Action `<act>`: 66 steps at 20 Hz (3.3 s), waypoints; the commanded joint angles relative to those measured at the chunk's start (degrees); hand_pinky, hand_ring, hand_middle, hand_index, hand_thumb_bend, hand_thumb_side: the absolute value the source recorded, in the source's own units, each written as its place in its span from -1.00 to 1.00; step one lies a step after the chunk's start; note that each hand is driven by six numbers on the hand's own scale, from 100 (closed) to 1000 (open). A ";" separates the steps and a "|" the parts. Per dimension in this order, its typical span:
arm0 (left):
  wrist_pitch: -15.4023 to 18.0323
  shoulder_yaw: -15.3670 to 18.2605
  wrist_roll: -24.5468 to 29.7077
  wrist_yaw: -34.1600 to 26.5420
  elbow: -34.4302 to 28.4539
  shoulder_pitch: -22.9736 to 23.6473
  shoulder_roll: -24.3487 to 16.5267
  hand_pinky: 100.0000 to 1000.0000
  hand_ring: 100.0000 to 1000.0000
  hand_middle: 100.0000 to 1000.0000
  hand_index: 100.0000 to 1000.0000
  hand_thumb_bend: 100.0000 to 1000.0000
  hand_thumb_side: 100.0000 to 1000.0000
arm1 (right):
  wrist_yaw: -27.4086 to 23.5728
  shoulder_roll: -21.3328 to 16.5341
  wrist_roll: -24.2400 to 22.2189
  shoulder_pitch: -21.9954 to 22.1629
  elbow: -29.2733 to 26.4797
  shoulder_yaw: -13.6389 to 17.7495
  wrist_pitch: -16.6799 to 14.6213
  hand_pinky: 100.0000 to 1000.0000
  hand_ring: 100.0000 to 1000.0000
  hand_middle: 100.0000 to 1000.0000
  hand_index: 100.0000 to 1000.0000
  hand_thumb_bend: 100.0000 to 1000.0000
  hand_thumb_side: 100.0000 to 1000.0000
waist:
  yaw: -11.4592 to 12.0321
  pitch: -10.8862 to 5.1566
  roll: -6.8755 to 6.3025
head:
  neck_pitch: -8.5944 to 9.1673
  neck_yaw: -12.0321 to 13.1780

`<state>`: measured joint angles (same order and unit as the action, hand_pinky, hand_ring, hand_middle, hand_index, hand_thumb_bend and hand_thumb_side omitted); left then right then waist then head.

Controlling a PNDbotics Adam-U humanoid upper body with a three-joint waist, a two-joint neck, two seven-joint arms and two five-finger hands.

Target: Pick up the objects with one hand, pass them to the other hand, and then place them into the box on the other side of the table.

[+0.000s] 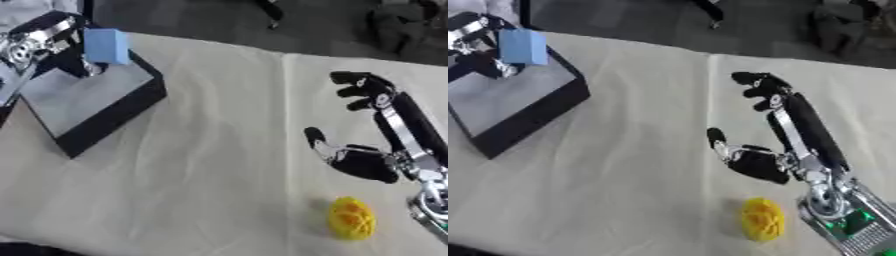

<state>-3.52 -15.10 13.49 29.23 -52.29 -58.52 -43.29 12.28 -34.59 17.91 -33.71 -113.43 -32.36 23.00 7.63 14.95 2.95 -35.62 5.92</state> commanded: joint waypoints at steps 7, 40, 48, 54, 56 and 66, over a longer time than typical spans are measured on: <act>0.91 1.97 3.81 8.64 2.23 -1.93 0.00 0.70 1.00 0.20 0.56 -0.35 -1.00 | -1.02 -1.38 1.51 -0.49 -1.17 1.48 -0.63 0.36 0.54 0.58 0.71 -0.45 -0.90 | -0.07 -0.98 -0.17 | -0.38 0.17; 10.64 10.32 -6.79 4.20 -19.32 3.18 9.80 0.90 1.00 0.30 0.69 -1.00 0.51 | -8.01 -13.05 3.42 9.21 -1.17 16.94 -1.96 0.45 0.62 0.69 0.70 -1.00 -0.55 | -0.86 -1.72 0.86 | -1.43 -8.23; 11.57 4.62 -13.59 -2.60 -30.37 12.33 12.98 0.91 1.00 0.29 0.68 -1.00 0.51 | -13.60 -22.71 -3.36 19.16 -1.17 24.03 -3.38 0.60 0.74 0.78 0.79 -0.54 -0.44 | -1.05 -1.42 1.61 | -0.61 -10.76; 7.37 1.96 -18.64 -7.70 -38.65 16.63 14.21 0.92 1.00 0.27 0.67 -1.00 0.51 | -12.62 -27.86 -8.45 25.99 -1.17 26.83 -1.37 0.68 0.78 0.79 0.82 -0.35 -0.33 | -1.37 -1.04 2.09 | -0.27 -12.72; 5.65 1.24 -19.46 -9.45 -41.50 18.21 13.65 0.92 1.00 0.27 0.66 -1.00 0.52 | -12.69 -29.65 -10.21 28.43 -1.17 28.43 0.11 0.70 0.78 0.78 0.82 -0.26 -0.32 | -1.72 -0.97 2.27 | -0.30 -13.05; -3.80 1.15 -17.44 -18.90 -56.51 22.07 10.08 0.92 1.00 0.24 0.65 -1.00 0.51 | -10.06 -33.49 -19.66 33.82 -1.08 31.98 9.02 0.76 0.80 0.75 0.82 -0.11 -0.14 | -2.32 -0.89 2.75 | -0.43 -14.40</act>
<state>-6.17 -14.50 -4.09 11.63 -106.22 -35.88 -31.51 1.58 -65.27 -0.60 0.53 -113.89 -1.51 31.22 5.43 14.87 5.77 -36.60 -8.24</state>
